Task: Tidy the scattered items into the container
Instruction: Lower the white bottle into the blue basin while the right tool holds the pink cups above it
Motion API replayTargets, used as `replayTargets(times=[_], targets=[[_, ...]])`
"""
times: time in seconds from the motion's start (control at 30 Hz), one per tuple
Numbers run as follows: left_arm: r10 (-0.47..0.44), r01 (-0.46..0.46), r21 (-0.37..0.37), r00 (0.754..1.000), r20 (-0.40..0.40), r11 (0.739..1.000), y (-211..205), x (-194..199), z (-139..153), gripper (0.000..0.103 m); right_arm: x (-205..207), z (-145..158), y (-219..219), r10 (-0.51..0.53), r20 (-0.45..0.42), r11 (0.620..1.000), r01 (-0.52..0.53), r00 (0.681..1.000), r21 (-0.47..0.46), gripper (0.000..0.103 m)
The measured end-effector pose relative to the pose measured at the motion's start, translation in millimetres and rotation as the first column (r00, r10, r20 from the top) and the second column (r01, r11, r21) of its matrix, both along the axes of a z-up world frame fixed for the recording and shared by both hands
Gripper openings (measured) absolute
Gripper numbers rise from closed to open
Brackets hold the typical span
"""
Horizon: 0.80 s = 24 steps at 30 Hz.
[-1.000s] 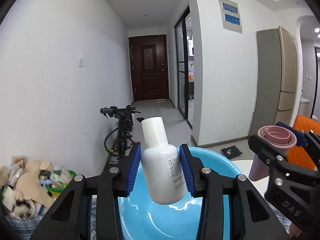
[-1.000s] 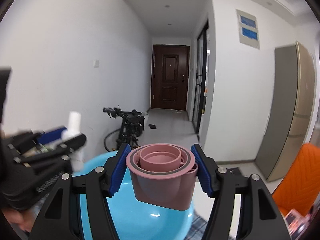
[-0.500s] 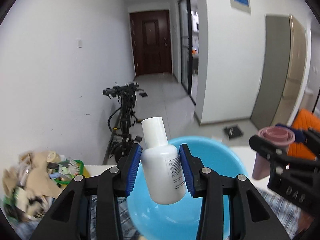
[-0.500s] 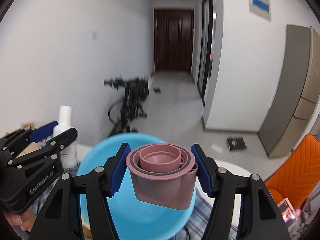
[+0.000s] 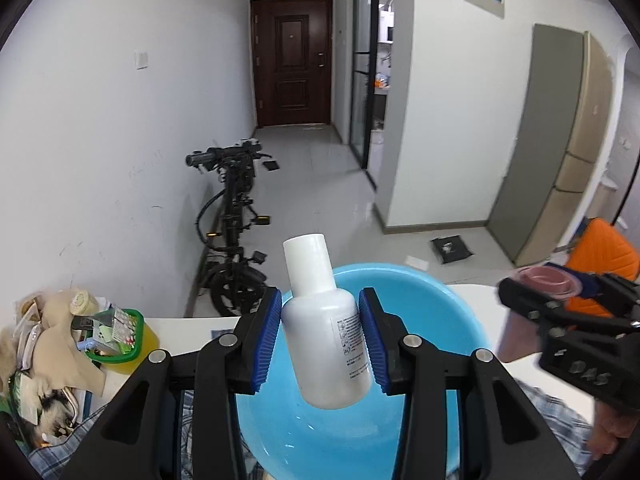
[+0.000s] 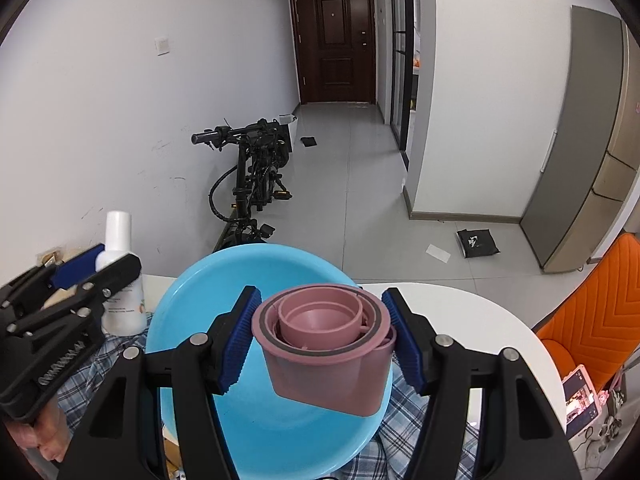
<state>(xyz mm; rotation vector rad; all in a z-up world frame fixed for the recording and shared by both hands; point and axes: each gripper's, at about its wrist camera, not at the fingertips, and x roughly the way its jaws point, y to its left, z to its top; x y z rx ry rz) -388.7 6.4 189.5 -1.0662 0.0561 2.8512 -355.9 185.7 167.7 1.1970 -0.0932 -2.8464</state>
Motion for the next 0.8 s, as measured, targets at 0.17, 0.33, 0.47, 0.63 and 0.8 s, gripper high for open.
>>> replayTargets(times=[0.17,0.33,0.47,0.63,0.8], targets=[[0.001,-0.003,0.04,0.998,0.07,0.999,-0.7,-14.0,-45.2,0.042,-11.7,-31.1,3.2,-0.001,0.044,1.0,0.001,0.999,0.0,0.061],[-0.015,0.01,0.04,0.991,0.132,0.999,7.1,-21.4,-89.3,0.042,-17.7,-63.4,6.1,-0.003,0.089,1.0,0.003,0.996,0.0,0.061],[-0.019,0.015,0.026,0.983,0.18,1.0,12.2,-28.2,-120.6,0.042,-21.8,-80.7,9.1,-0.003,0.112,1.0,0.003,0.994,-0.005,0.061],[-0.035,0.015,0.063,0.942,0.333,0.998,14.4,-37.9,-167.6,0.042,-23.6,-90.8,10.2,-0.007,0.124,1.0,0.008,0.992,-0.011,0.061],[0.0,-0.031,0.063,0.899,0.438,0.998,16.9,-44.8,-203.0,0.042,-22.3,-95.4,7.2,0.003,0.123,1.0,-0.003,0.992,0.006,0.061]])
